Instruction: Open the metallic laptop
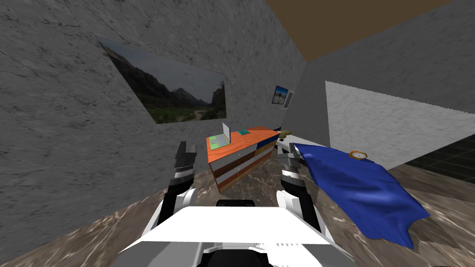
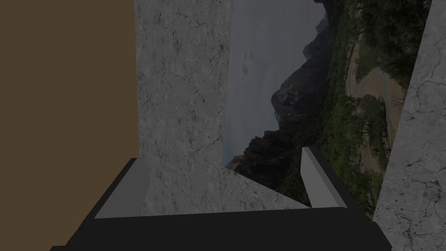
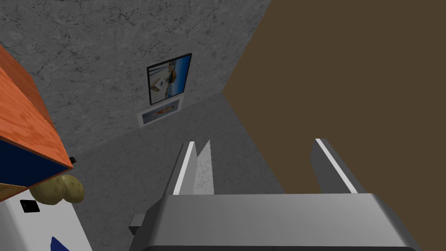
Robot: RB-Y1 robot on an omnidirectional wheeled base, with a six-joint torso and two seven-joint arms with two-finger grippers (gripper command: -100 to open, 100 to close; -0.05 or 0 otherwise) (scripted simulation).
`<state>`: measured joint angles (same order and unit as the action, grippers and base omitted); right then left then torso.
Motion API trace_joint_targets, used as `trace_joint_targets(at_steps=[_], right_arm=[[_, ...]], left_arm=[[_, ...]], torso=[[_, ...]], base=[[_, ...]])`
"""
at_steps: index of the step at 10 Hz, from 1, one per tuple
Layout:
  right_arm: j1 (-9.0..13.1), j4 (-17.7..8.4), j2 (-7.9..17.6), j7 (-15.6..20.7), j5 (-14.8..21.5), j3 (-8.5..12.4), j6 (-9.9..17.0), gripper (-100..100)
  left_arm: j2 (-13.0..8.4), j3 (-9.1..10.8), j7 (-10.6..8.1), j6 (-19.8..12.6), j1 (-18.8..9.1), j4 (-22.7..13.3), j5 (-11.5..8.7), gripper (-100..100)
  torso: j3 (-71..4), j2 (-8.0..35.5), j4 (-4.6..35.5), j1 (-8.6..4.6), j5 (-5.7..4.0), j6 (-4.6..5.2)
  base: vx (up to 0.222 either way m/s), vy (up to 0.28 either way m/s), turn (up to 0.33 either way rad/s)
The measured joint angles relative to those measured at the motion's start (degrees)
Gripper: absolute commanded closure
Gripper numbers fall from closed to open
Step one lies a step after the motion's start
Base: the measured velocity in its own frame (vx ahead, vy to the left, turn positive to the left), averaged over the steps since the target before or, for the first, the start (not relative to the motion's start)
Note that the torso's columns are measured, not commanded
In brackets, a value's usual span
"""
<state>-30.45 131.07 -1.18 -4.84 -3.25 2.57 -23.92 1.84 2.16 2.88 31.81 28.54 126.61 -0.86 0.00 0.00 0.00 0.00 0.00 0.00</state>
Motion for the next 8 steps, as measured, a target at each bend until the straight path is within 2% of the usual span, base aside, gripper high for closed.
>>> trace_joint_targets(at_steps=[2,8], right_arm=[[0.0,0.0,0.0,0.0,0.0,0.0,0.0,0],[0.0,0.02,0.0,0.0,0.0,0.0,-0.01,0]], left_arm=[[0.0,0.0,0.0,0.0,0.0,0.0,0.0,0],[0.0,0.0,0.0,0.01,0.0,0.02,0.0,0]], torso=[[-12.0,5.97,6.0,0.0,0.0,0.0],[-62.27,31.16,31.14,0.0,0.0,0.0]], base=[[0.0,0.0,0.0],[0.0,0.0,0.0]])
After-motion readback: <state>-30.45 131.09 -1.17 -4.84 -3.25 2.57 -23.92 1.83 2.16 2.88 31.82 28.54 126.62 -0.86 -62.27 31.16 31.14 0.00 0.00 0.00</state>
